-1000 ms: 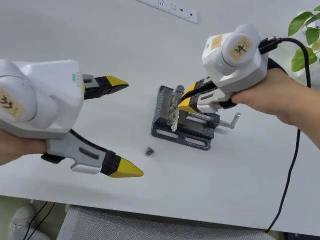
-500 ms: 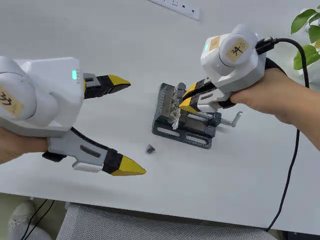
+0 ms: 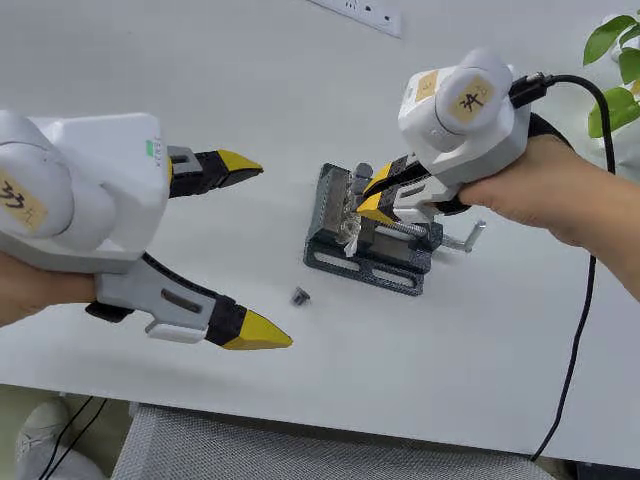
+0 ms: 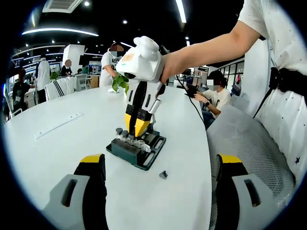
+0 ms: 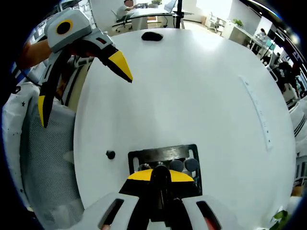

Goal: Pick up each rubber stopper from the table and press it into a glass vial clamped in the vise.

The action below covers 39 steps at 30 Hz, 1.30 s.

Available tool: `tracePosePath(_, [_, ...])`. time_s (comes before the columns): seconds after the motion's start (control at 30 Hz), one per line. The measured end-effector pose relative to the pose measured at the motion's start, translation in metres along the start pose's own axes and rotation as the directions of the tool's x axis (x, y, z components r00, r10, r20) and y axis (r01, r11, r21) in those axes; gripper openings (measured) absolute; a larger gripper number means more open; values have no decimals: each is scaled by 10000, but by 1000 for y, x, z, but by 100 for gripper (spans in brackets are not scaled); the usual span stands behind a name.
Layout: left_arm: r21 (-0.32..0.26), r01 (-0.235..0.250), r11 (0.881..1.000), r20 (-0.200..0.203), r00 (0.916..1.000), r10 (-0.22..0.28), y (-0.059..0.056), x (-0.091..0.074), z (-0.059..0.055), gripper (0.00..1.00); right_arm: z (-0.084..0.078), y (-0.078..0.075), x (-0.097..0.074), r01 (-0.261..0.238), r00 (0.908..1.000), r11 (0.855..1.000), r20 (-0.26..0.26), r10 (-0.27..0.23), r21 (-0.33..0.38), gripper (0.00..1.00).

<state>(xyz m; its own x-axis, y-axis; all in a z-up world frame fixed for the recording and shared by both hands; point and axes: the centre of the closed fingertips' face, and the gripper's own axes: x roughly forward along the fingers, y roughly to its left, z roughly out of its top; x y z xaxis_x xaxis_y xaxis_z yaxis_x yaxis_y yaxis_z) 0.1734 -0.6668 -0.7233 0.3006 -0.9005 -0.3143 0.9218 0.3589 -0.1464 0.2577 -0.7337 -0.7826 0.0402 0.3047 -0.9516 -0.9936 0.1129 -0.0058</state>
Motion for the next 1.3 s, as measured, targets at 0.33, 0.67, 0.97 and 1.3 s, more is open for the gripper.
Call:
tracePosePath(0.33, [-58,9,10000,33,10000,-9,-2,0,-1,94,1,1,2,142,9987,9966,-477,-181,-810,5])
tracePosePath(0.67, [-140,17,9999,81,10000,-16,-2,1,-1,92,1,3,1,249,9947,9846,-941,-417,-1731,5])
tracePosePath(0.97, [-215,26,9998,198,9998,-22,-2,2,1,92,0,1,2,144,9968,9919,-762,-242,-1263,5])
tracePosePath(1.3, [-242,65,9997,223,9997,-59,-3,3,2,91,1,0,3,51,9993,9965,-376,-83,-836,6])
